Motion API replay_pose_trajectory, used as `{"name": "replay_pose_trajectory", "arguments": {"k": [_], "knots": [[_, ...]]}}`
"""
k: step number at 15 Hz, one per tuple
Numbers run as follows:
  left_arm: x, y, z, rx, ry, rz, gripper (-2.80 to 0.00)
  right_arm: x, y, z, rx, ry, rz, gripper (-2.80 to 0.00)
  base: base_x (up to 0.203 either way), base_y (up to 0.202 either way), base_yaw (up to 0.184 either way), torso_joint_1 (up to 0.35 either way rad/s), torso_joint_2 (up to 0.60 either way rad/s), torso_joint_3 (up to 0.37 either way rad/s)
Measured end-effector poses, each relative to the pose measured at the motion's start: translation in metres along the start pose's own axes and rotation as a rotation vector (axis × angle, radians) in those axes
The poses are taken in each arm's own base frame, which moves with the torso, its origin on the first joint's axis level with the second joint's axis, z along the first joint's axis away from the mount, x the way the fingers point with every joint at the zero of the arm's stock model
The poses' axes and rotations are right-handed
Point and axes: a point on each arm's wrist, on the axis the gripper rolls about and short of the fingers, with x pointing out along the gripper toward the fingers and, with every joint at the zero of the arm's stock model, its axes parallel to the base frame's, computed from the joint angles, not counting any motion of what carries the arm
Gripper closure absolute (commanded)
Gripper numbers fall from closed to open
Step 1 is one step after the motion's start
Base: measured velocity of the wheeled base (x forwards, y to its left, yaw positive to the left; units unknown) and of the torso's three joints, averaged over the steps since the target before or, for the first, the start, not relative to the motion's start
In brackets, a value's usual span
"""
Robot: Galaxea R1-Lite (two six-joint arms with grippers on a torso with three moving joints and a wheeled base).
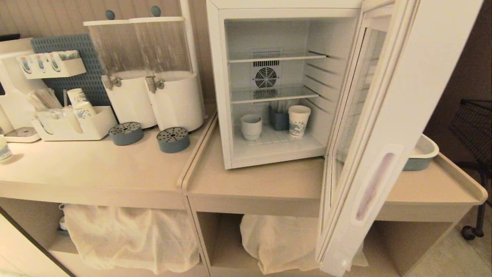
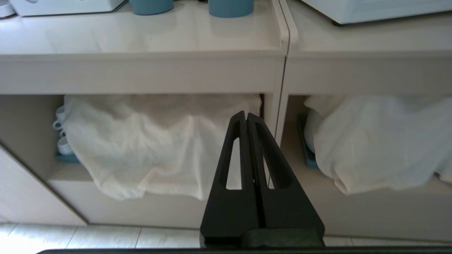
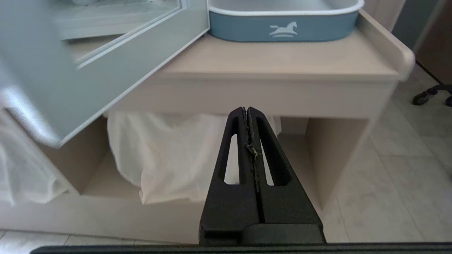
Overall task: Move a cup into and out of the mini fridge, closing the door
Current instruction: Take the ceramic cup out of the freezer
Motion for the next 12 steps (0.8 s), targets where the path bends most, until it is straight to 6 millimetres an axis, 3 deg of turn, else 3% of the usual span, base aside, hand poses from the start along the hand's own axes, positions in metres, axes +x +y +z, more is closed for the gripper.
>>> {"name": "replay_pose_trajectory", "arguments": {"k": [4,9,12], "knots": [[0.0,0.0,-0.0001,-0.002,0.001,0.0,0.0,0.0,0.0,0.0,0.0,0.0,0.0,0.0,-0.159,0.0,0.002,0.004,0.0,0.002],[0.0,0.0,0.0004,-0.001,-0.004,0.003,0.0,0.0,0.0,-0.0001,0.001,0.001,0.0,0.0,0.0,0.0,0.0,0.0,0.0,0.0],[0.0,0.0001,0.0005,-0.001,-0.004,0.001,0.0,0.0,0.0,-0.0001,0.001,0.001,0.0,0.0,-0.001,0.141,-0.001,0.001,0.0,0.004]]}}
